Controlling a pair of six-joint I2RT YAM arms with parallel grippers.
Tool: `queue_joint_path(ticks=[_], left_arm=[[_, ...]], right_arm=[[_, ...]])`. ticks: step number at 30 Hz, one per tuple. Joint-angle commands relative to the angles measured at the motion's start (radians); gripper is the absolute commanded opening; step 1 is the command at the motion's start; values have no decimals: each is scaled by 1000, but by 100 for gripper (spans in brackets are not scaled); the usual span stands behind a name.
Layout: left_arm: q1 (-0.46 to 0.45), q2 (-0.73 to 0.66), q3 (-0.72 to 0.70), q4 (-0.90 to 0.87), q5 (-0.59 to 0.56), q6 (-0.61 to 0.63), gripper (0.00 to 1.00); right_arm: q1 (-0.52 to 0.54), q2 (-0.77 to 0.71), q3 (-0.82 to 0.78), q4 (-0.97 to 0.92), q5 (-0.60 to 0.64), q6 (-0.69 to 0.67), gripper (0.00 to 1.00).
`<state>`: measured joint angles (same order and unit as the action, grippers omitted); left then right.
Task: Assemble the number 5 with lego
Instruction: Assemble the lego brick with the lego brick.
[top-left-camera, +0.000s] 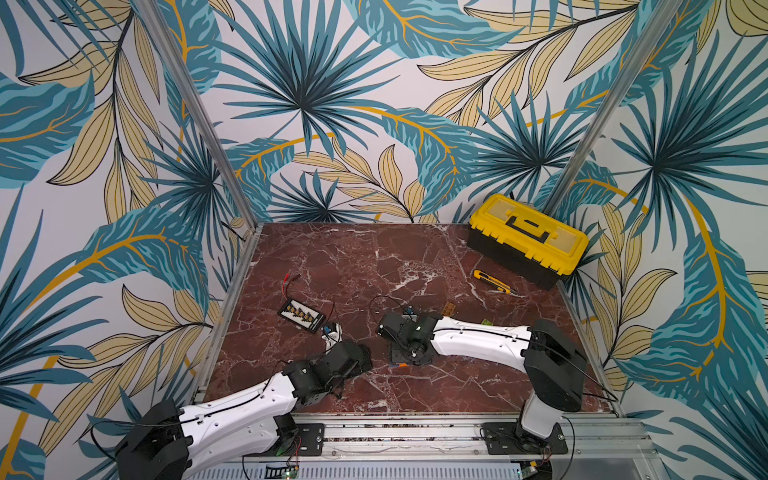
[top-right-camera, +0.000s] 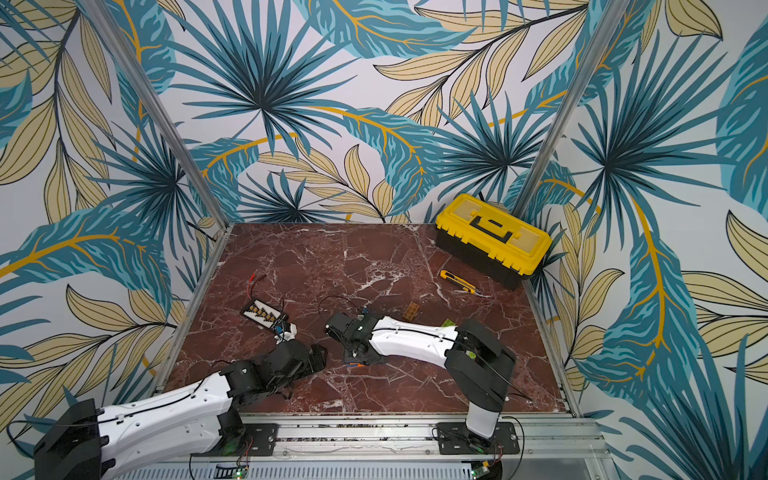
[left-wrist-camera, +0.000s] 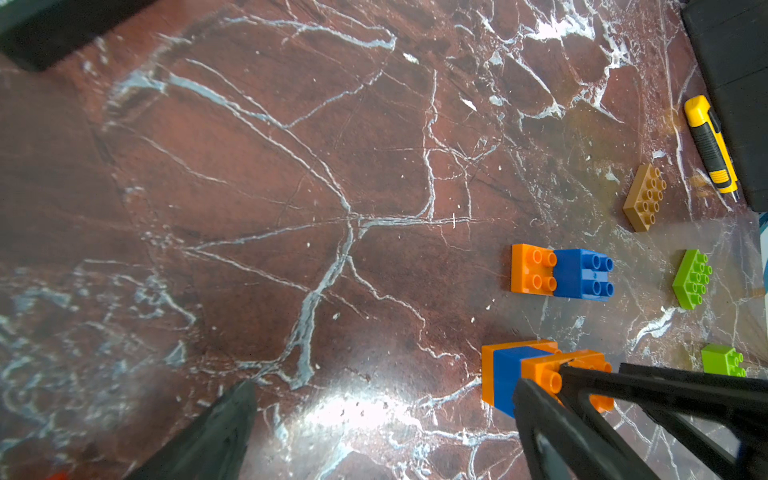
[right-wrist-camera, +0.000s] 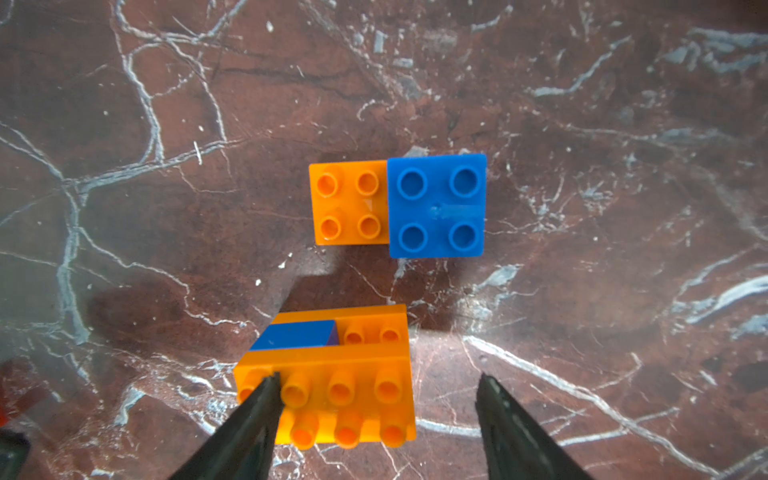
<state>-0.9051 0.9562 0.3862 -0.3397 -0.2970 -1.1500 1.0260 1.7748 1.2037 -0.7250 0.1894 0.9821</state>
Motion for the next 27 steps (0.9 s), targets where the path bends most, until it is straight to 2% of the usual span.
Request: queue_joint_path(ticks=[1,17,27], left_arm=[[4,4,29,11,-4,4,100],[5,17,22,30,16,0,100],[4,29,31,42,36,12,100]], right_arm=[[1,67,-21,-93,-21,-34,76],[15,101,-55,-145,7,-60,75],[12,9,10,-103,18,-76,75]])
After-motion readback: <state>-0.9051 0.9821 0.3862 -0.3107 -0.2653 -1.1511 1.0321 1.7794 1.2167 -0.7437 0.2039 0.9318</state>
